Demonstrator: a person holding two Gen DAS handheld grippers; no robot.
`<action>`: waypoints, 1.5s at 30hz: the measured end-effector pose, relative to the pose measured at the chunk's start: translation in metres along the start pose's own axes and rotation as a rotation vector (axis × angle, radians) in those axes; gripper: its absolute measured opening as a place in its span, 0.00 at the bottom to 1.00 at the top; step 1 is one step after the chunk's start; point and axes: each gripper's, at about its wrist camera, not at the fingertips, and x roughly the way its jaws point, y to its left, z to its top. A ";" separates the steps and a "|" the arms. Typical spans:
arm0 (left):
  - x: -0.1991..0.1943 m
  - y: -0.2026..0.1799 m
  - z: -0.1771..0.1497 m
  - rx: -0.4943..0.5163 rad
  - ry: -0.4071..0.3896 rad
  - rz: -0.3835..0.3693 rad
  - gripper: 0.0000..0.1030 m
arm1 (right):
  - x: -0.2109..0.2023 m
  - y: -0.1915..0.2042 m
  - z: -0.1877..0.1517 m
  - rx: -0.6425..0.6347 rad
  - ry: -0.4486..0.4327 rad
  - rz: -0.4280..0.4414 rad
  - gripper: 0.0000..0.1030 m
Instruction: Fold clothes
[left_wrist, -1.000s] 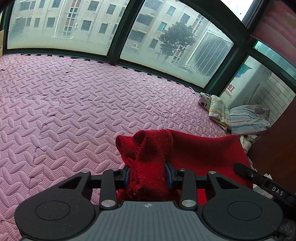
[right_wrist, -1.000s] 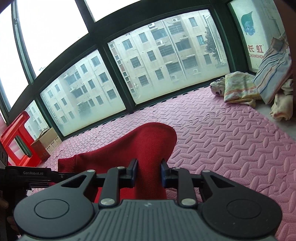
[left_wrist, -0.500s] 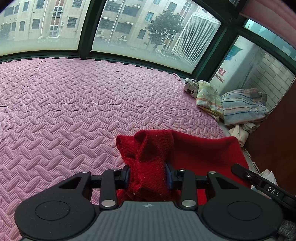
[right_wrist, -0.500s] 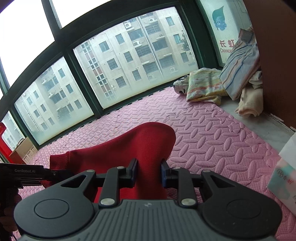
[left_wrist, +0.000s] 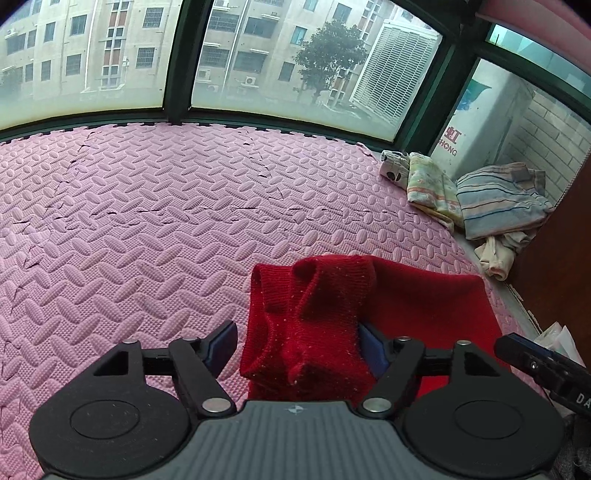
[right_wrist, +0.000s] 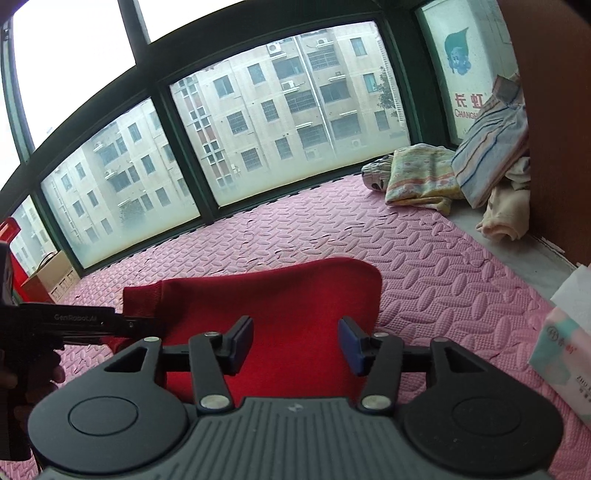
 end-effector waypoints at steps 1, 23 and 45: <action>0.000 0.001 -0.001 -0.001 0.000 0.003 0.77 | 0.000 0.006 -0.004 -0.027 0.001 -0.004 0.51; -0.001 0.014 -0.005 -0.028 0.002 -0.003 0.89 | 0.054 -0.003 0.033 -0.034 0.041 -0.065 0.53; -0.011 0.044 -0.002 -0.091 -0.021 -0.026 0.93 | 0.103 0.089 0.029 -0.225 0.094 0.037 0.52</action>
